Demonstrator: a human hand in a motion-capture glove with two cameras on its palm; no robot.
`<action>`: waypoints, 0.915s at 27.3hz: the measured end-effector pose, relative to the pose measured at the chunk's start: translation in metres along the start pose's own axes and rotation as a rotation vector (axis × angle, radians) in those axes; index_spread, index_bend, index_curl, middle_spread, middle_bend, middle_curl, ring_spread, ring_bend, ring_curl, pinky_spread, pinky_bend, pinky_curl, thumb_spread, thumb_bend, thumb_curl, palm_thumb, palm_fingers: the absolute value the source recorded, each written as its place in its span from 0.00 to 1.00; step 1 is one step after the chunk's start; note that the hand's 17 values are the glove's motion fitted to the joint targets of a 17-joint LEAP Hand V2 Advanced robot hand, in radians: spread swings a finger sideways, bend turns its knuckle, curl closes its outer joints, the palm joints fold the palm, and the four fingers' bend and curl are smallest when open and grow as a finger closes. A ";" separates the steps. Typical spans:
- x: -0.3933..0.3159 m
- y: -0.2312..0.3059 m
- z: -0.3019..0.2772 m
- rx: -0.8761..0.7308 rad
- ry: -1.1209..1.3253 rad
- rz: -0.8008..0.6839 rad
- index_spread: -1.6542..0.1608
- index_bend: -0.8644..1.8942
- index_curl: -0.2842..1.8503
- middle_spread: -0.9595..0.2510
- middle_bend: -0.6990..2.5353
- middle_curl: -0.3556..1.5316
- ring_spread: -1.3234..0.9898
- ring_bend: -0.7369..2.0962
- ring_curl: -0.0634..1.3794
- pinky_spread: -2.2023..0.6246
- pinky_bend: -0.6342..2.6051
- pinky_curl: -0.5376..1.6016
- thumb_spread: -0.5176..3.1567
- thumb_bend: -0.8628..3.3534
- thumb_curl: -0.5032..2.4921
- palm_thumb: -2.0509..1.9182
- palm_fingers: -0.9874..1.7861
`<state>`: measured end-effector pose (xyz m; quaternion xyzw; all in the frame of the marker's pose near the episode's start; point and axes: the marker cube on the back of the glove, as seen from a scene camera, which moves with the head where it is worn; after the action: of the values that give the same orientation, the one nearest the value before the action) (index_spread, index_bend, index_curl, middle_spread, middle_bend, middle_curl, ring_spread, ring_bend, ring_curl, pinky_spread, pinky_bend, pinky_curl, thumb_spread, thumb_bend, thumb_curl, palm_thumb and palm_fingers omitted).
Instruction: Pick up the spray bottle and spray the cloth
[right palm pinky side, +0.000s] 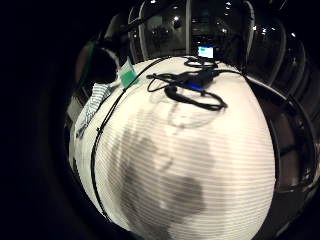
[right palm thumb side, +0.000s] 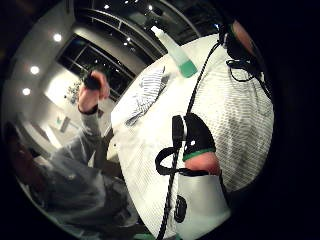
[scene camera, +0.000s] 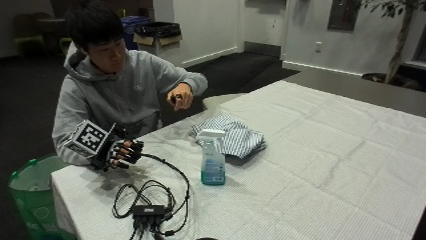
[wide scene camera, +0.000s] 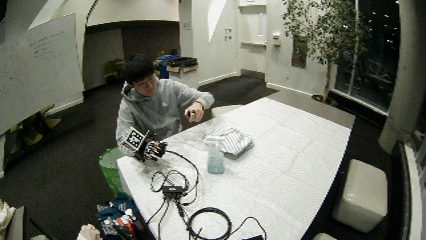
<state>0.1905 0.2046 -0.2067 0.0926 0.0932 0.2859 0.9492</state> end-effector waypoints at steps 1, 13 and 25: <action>0.000 0.000 0.002 -0.001 -0.001 0.000 0.79 0.37 0.29 0.75 0.27 0.39 0.54 0.38 0.30 0.80 0.26 0.40 0.42 0.20 0.30 0.71 0.67; -0.029 -0.002 0.025 -0.083 0.060 -0.032 0.79 0.36 0.29 0.75 0.28 0.40 0.54 0.38 0.31 0.80 0.25 0.41 0.42 0.20 0.31 0.72 0.68; -0.226 -0.079 0.069 -0.267 0.590 -0.370 0.74 0.34 0.28 0.72 0.26 0.37 0.56 0.35 0.31 0.83 0.30 0.43 0.42 0.19 0.31 0.70 0.54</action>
<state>0.0623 0.0049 -0.1297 -0.1368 0.3400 0.1333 0.9208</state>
